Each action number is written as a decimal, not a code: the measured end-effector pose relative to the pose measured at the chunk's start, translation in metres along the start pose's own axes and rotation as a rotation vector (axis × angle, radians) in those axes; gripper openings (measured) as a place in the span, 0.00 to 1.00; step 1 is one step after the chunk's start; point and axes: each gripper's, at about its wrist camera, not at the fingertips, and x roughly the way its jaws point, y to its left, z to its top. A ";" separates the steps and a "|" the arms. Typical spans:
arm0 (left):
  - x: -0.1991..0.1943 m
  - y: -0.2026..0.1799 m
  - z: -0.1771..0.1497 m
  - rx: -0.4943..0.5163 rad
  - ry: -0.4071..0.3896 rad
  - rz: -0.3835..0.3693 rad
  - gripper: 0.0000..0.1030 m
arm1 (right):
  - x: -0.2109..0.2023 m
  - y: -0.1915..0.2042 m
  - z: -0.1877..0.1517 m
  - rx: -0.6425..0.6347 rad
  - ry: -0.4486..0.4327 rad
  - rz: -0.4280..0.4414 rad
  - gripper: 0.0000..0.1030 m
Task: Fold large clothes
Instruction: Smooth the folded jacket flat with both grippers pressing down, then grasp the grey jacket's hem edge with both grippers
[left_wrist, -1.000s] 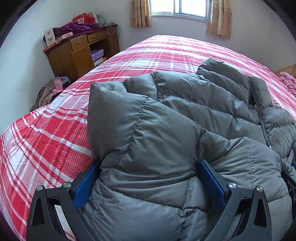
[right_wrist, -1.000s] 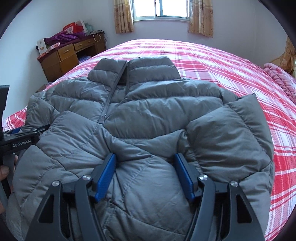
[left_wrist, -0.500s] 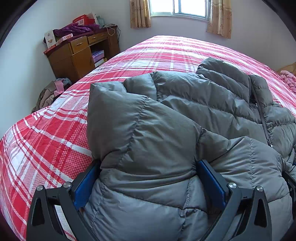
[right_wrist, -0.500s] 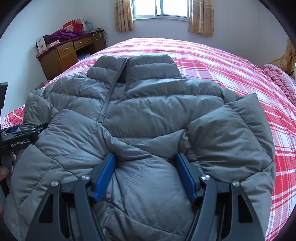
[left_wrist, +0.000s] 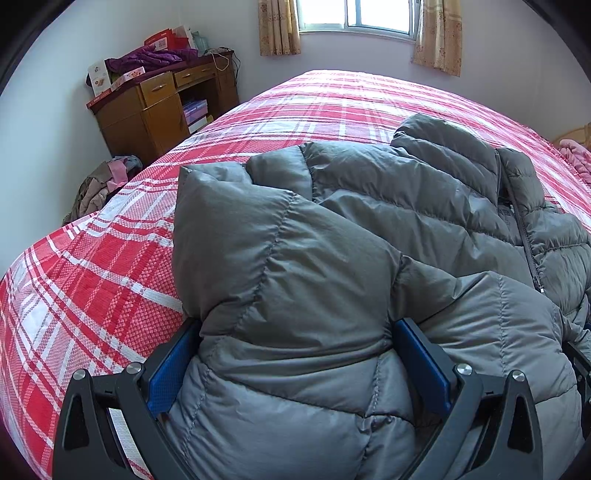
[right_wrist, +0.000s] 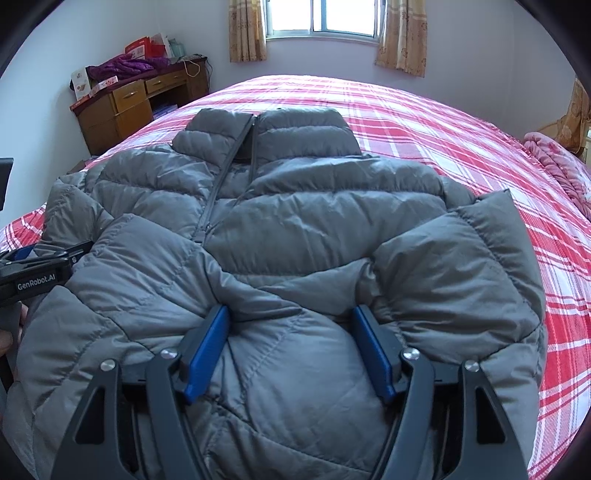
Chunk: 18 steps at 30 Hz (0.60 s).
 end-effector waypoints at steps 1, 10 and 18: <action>0.000 -0.001 0.001 0.002 0.002 0.000 0.99 | 0.001 0.001 0.001 0.001 0.002 0.002 0.69; -0.042 0.005 0.020 0.089 -0.002 0.000 0.99 | -0.002 0.001 0.010 -0.037 0.061 0.003 0.78; -0.039 -0.012 0.098 0.104 -0.024 -0.100 0.99 | -0.019 -0.044 0.074 0.099 0.052 0.115 0.90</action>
